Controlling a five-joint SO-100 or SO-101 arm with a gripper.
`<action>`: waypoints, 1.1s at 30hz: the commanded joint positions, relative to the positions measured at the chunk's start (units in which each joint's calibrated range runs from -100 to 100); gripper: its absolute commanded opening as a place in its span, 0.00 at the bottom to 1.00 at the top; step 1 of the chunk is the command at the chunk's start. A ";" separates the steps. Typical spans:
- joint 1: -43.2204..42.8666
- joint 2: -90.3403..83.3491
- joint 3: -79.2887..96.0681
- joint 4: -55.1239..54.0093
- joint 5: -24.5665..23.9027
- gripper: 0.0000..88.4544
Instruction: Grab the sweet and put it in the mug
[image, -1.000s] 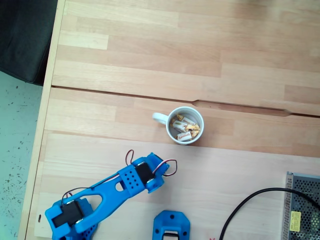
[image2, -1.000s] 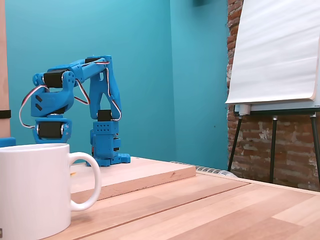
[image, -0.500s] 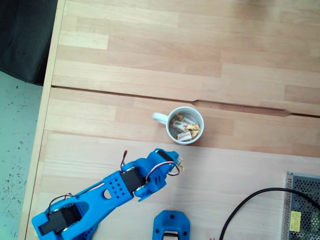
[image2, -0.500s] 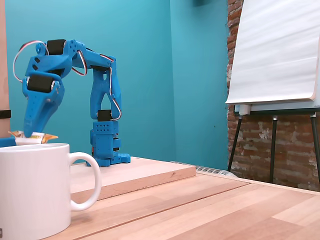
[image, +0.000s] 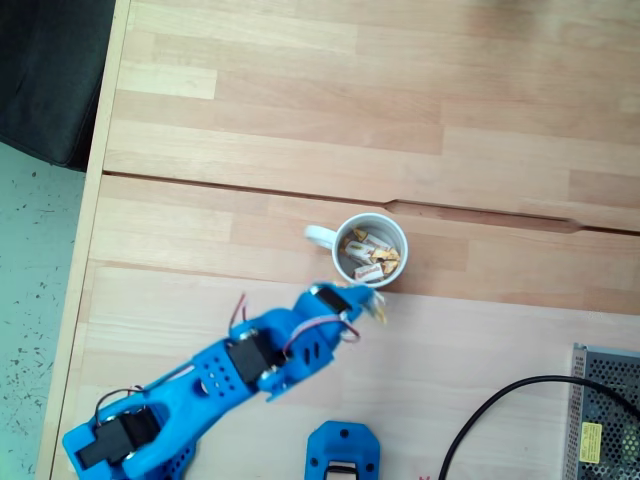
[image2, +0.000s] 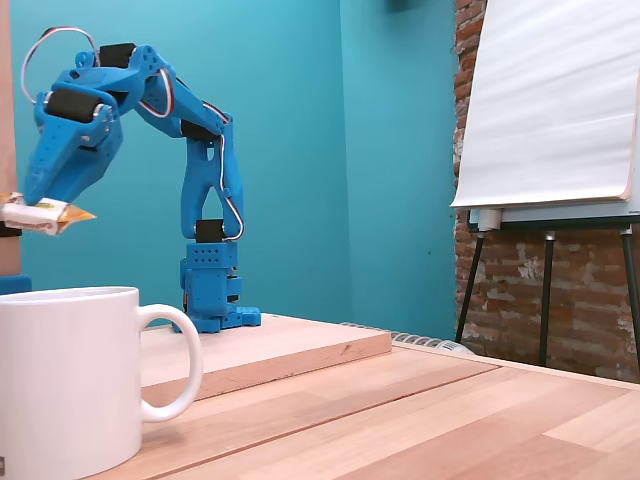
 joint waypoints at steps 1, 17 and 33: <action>-2.92 -2.51 -3.86 -0.96 0.10 0.00; -4.96 3.77 -4.93 -0.96 0.10 0.00; -4.45 7.47 -9.93 -6.37 0.15 0.00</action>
